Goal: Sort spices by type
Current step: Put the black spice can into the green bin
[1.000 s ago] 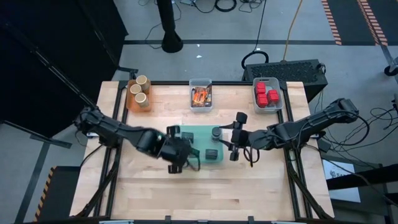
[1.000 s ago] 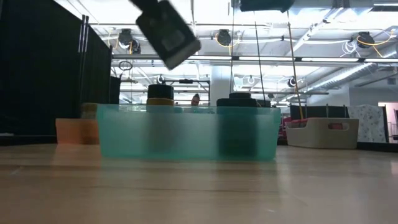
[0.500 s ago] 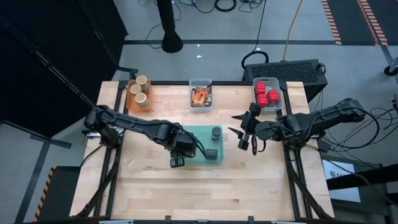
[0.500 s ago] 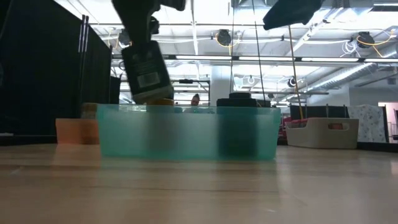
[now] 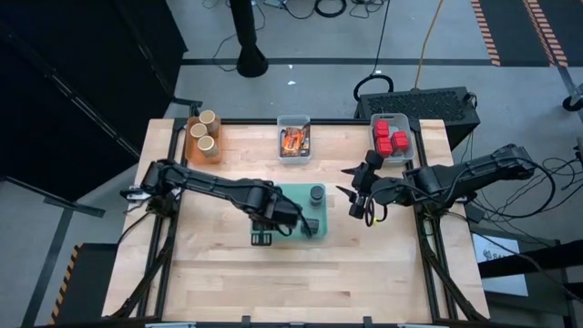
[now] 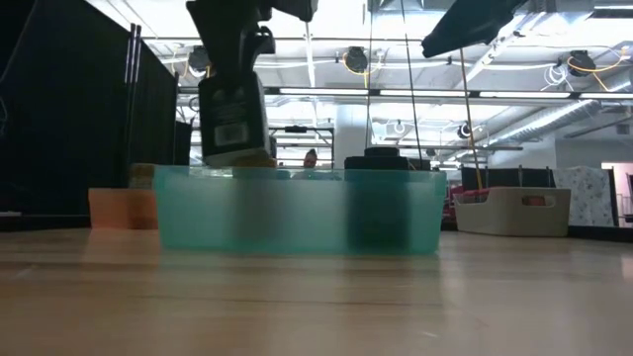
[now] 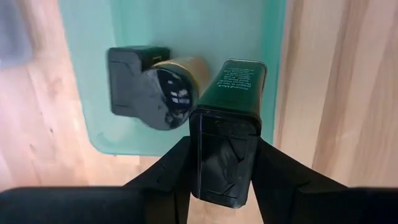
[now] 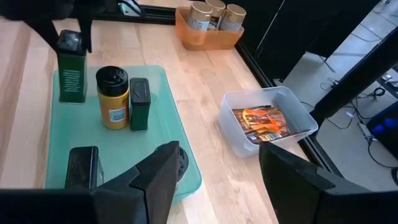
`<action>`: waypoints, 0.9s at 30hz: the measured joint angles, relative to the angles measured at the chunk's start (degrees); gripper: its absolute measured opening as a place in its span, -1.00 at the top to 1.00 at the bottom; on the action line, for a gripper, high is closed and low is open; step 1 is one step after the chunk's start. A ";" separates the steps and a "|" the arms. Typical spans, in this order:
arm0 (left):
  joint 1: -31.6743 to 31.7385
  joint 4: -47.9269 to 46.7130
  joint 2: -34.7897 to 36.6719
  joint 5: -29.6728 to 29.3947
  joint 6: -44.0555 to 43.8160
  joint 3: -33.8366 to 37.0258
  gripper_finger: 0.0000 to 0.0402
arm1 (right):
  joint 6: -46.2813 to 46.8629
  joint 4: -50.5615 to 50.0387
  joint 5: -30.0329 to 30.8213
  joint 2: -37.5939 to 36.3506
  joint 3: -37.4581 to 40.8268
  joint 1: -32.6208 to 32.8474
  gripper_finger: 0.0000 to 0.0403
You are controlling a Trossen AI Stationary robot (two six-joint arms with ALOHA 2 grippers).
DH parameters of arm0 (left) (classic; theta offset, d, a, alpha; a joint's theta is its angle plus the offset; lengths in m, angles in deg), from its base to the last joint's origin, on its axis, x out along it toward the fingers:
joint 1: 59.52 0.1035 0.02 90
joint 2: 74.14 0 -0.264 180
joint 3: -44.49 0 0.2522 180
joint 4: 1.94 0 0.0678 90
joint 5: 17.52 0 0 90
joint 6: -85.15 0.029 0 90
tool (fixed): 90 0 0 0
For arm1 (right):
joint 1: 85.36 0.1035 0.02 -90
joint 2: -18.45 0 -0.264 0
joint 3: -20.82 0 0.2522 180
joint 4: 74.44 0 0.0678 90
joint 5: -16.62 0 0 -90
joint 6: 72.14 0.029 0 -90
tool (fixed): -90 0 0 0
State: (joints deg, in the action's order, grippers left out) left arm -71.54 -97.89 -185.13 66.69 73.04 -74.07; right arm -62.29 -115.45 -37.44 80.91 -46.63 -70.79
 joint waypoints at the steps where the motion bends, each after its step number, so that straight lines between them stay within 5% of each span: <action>1: -0.08 -0.14 -0.27 0.00 0.77 0.00 0.35 | 0.00 -0.06 0.00 0.02 0.00 0.00 -0.04; 27: -0.89 0.78 -5.12 -2.97 5.55 0.00 0.27 | 0.00 -0.43 0.00 0.04 0.01 0.02 -0.04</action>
State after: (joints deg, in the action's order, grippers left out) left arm -72.43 -97.11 -190.25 63.72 78.59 -74.07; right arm -62.29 -115.88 -37.44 80.95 -46.63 -70.77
